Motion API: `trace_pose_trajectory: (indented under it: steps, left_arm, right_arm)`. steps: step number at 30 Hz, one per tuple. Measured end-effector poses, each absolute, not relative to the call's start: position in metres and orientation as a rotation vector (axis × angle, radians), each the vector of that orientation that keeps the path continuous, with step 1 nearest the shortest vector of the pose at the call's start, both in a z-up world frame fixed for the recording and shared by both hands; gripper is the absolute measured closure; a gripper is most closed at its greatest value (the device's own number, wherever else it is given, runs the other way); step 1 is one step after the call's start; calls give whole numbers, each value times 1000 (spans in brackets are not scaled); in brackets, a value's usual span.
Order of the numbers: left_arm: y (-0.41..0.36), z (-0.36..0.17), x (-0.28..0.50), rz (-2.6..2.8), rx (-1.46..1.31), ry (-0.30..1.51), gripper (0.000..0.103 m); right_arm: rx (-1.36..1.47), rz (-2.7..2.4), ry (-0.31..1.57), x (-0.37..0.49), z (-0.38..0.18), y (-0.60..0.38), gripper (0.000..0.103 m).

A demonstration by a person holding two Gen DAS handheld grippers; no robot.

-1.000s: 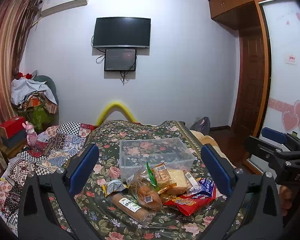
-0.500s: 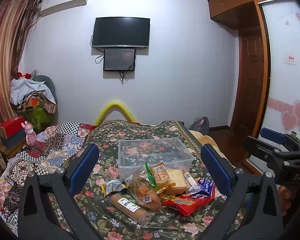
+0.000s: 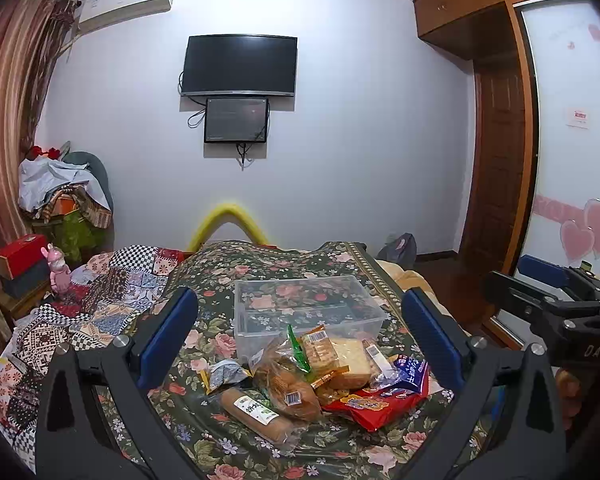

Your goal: Organize snacks

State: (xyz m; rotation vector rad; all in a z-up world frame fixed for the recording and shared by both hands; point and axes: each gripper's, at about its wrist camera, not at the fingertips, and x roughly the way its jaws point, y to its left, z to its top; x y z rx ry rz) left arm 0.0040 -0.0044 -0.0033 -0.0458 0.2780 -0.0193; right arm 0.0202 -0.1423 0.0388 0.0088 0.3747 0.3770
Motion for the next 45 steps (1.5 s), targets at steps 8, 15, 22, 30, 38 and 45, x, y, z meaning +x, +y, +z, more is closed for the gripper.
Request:
trace_pose_trajectory:
  steps: [8,15,22,30,38,45]
  left_arm:
    - [0,-8,11,-23,-55,300,5]
    - [10,-24,28,-14,-60,369,20]
    - [23,-57,54,-29,-59,506,32]
    - [40,-110,80,10,-81,670,34]
    - [55,-156,103,58,-110,793,34]
    - [61,-184,119,78,-128,867,33]
  right_arm:
    - [11,372,393,27,32,-144,0]
    - [41,380,452,41,20,-151,11]
    - [40,366,541,58,-5,-161,26]
    - [33,336,658,79,-37,-172,33]
    - [21,301,784,100,-73,-185,38]
    - [16,298,857,117,-96,-185,38]
